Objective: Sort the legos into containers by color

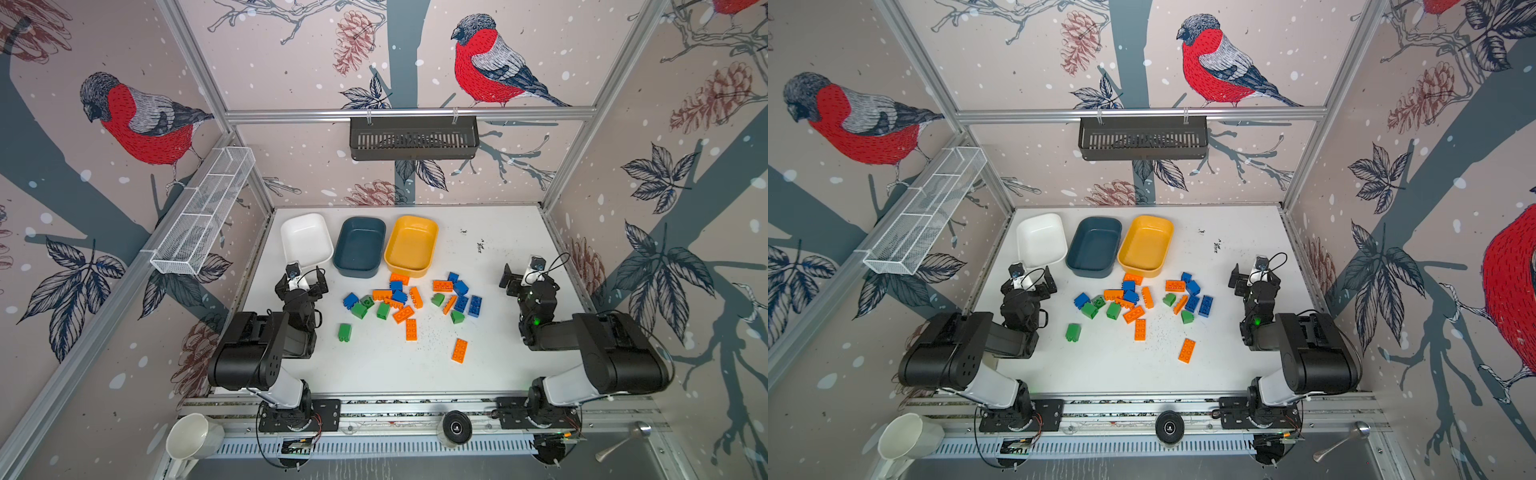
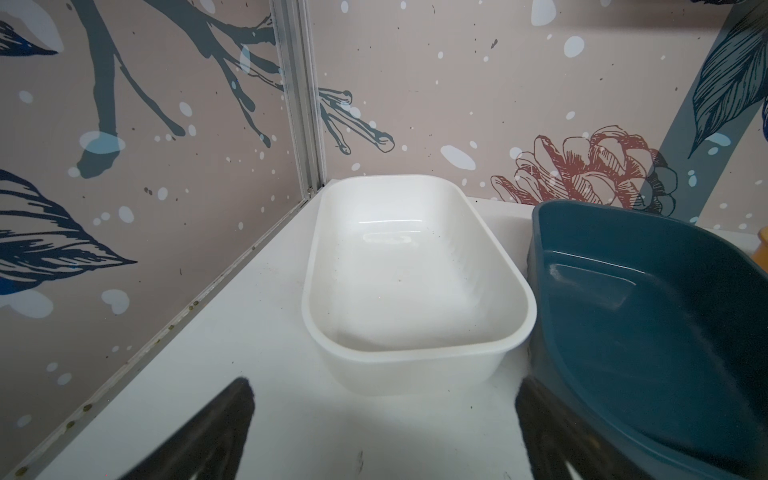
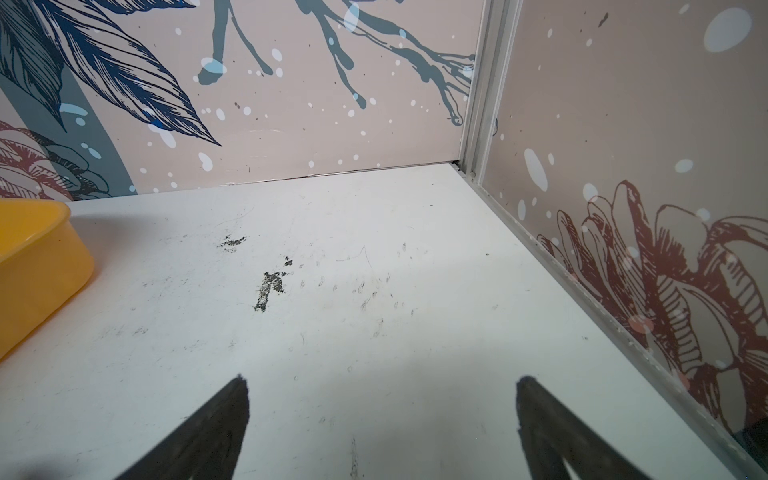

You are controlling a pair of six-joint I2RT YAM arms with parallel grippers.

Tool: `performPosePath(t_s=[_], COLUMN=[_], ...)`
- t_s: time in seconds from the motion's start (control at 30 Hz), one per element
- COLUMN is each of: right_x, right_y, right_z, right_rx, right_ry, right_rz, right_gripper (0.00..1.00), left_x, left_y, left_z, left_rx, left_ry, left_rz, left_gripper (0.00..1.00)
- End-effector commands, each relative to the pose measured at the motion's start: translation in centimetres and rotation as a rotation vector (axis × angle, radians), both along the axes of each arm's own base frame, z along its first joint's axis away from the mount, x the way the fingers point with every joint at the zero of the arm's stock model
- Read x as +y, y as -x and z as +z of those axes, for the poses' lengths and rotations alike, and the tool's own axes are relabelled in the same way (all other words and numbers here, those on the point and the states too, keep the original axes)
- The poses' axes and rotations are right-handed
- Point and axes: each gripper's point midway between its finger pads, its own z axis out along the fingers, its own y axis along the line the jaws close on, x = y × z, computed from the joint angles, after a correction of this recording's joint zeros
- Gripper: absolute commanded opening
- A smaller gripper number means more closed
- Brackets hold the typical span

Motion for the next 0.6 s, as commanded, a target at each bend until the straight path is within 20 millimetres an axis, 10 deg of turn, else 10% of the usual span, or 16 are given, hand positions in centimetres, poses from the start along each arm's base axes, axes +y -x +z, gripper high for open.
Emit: performPosePath(t_s=[0.0, 0.33, 0.57], right_x=[0.0, -1.2, 4.8], right_y=[0.1, -1.1, -4.3], right_z=[1.4, 8.2, 8.9], right_rx=[-0.053, -0.003, 0.107], right_ry=[0.001, -0.222, -0.52], right_rz=[-0.005, -0.138, 0.023], right_gripper=[0.99, 1.0, 0.99], left_x=[-0.3, 4.8, 4.0], left_y=[0.2, 5.8, 2.3], left_z=[1.7, 9.1, 10.2], left_rx=[-0.067, -0.2, -0.042], left_ry=[-0.013, 0.202, 0.285], left_rz=[-0.019, 0.4, 0.383], left_gripper=[0.98, 0.98, 0.98])
